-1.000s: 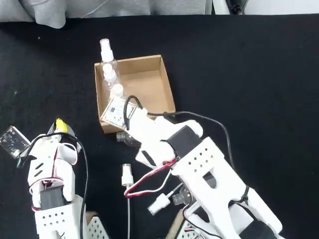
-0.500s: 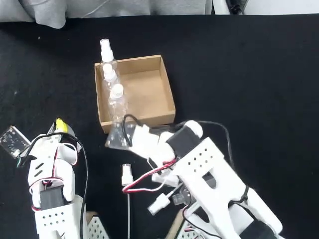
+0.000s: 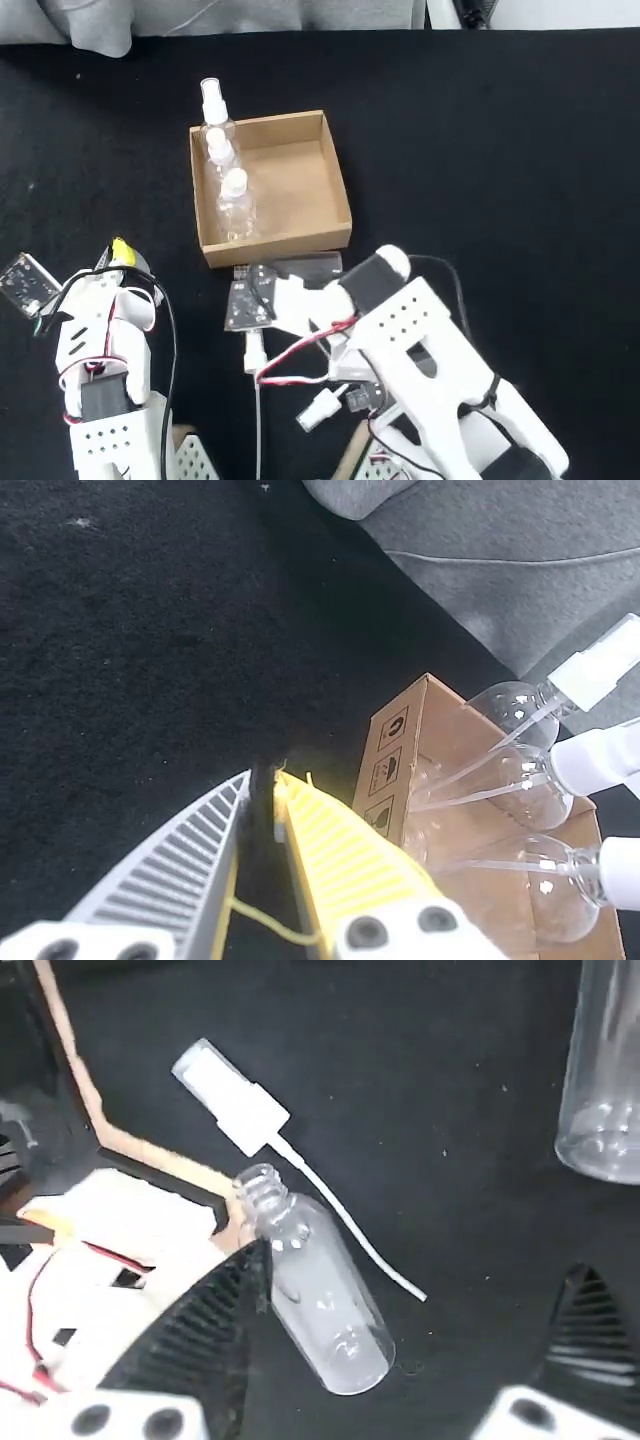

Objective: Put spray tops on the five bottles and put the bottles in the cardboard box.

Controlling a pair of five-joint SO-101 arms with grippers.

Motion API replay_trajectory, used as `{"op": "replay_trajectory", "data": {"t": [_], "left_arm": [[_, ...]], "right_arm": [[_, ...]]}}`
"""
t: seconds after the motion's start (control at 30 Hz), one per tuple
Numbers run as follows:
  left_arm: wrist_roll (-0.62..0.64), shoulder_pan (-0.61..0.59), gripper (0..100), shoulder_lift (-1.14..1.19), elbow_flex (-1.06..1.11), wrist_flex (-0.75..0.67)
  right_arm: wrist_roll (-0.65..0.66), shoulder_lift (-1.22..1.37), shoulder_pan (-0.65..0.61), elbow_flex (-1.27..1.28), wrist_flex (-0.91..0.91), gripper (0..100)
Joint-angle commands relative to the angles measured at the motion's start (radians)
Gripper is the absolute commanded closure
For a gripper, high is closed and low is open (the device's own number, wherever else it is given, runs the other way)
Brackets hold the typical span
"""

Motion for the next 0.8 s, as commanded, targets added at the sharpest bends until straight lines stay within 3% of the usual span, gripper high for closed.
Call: {"op": "replay_trajectory", "data": {"t": [0.0,0.5,0.77], "left_arm": [[-0.008,-0.008,97,-0.011,0.024,-0.025],[-0.008,-0.008,97,-0.011,0.024,-0.026],[-0.008,-0.008,97,-0.011,0.024,-0.026]], "right_arm": [[0.124,-0.039,0.095,0.035,0.029,62.0],[0.288,-0.039,0.14,0.177,0.012,62.0],[0.311,-0.038,0.141,0.283,-0.133,62.0]]}}
